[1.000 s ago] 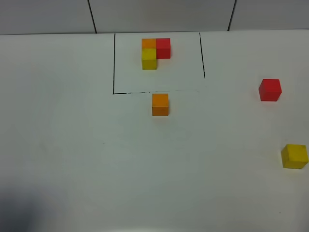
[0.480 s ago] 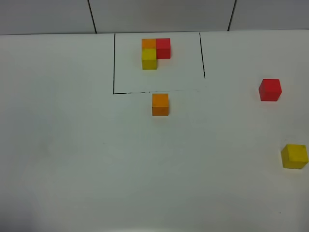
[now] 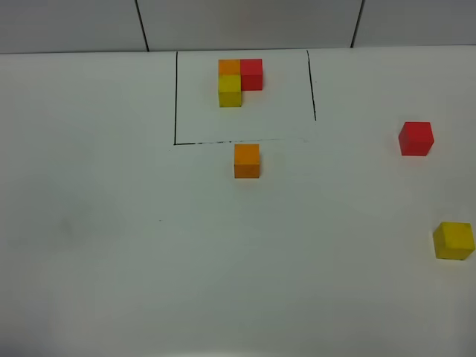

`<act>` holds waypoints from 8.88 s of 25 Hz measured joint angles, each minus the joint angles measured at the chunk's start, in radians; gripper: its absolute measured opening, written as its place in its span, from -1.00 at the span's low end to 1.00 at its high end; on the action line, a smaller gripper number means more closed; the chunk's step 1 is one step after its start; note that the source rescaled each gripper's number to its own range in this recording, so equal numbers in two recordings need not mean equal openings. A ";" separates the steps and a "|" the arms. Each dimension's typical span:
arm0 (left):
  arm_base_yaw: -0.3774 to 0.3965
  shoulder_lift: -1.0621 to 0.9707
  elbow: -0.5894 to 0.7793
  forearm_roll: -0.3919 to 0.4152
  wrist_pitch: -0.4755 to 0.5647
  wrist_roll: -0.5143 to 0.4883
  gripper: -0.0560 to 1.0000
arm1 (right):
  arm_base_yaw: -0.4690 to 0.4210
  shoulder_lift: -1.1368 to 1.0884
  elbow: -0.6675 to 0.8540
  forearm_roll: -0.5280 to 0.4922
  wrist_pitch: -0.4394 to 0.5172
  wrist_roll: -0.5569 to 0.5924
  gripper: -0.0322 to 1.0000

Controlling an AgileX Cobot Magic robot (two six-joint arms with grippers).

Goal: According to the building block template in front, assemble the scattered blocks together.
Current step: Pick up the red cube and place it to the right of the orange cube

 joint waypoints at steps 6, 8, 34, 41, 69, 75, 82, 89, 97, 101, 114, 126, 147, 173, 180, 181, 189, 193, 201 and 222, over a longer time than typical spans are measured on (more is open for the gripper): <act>0.000 0.000 0.000 -0.006 0.000 0.001 0.49 | 0.000 0.000 0.000 0.000 0.000 0.000 0.60; 0.000 0.000 0.000 -0.006 0.000 0.001 0.37 | 0.000 0.000 0.000 0.000 0.000 0.000 0.60; 0.084 0.000 0.000 -0.006 0.000 0.002 -0.68 | 0.000 0.000 0.000 0.000 0.000 0.000 0.60; 0.084 0.000 0.000 -0.006 0.000 0.002 -0.70 | 0.000 0.000 0.000 0.000 0.000 0.000 0.60; 0.084 0.000 0.000 -0.006 0.001 0.002 -0.71 | 0.000 0.213 -0.018 0.007 -0.045 0.000 0.60; 0.084 0.000 0.000 -0.006 0.001 0.002 -0.71 | 0.000 0.551 -0.124 0.011 -0.217 0.000 0.60; 0.084 0.000 0.000 -0.006 0.002 0.002 -0.71 | 0.000 0.993 -0.323 0.012 -0.309 -0.050 0.60; 0.084 0.000 0.000 -0.006 0.002 0.002 -0.71 | 0.000 1.386 -0.531 0.019 -0.335 -0.083 0.60; 0.084 0.000 0.000 -0.006 0.002 0.002 -0.71 | 0.000 1.688 -0.713 0.045 -0.340 -0.129 0.60; 0.084 0.000 0.000 -0.006 0.002 0.002 -0.71 | 0.000 1.774 -0.764 0.052 -0.374 -0.132 0.60; 0.084 0.000 0.000 -0.006 0.002 0.002 -0.72 | 0.053 1.969 -0.901 0.063 -0.427 -0.132 0.60; 0.084 0.000 0.000 -0.006 0.002 0.002 -0.72 | 0.059 2.035 -0.930 0.008 -0.450 -0.081 0.60; 0.084 0.000 0.000 -0.006 0.002 0.002 -0.72 | 0.059 2.096 -0.932 -0.003 -0.442 -0.078 0.18; 0.084 0.000 0.000 -0.006 0.002 0.002 -0.72 | 0.415 2.051 -1.020 -0.124 -0.043 -0.891 -0.90; 0.084 0.000 0.000 -0.006 0.002 0.002 -0.72 | 0.460 2.057 -1.036 -0.043 -0.135 -1.070 -0.90; 0.084 0.000 0.000 -0.006 0.002 0.002 -0.72 | 0.460 2.064 -1.051 -0.024 -0.139 -1.076 -0.90; 0.084 0.000 0.000 -0.006 0.002 0.002 -0.72 | 0.468 2.168 -1.228 0.022 -0.096 -1.085 -0.90; 0.084 0.000 0.000 -0.006 0.002 0.002 -0.72 | 0.489 2.223 -1.298 0.038 -0.068 -1.076 -0.90; 0.084 0.000 0.000 -0.006 0.002 0.002 -0.72 | 0.517 2.305 -1.359 0.057 -0.053 -1.074 -0.90; 0.084 0.000 0.000 -0.006 0.002 0.002 -0.72 | 0.517 2.319 -1.367 0.053 -0.069 -1.046 -0.90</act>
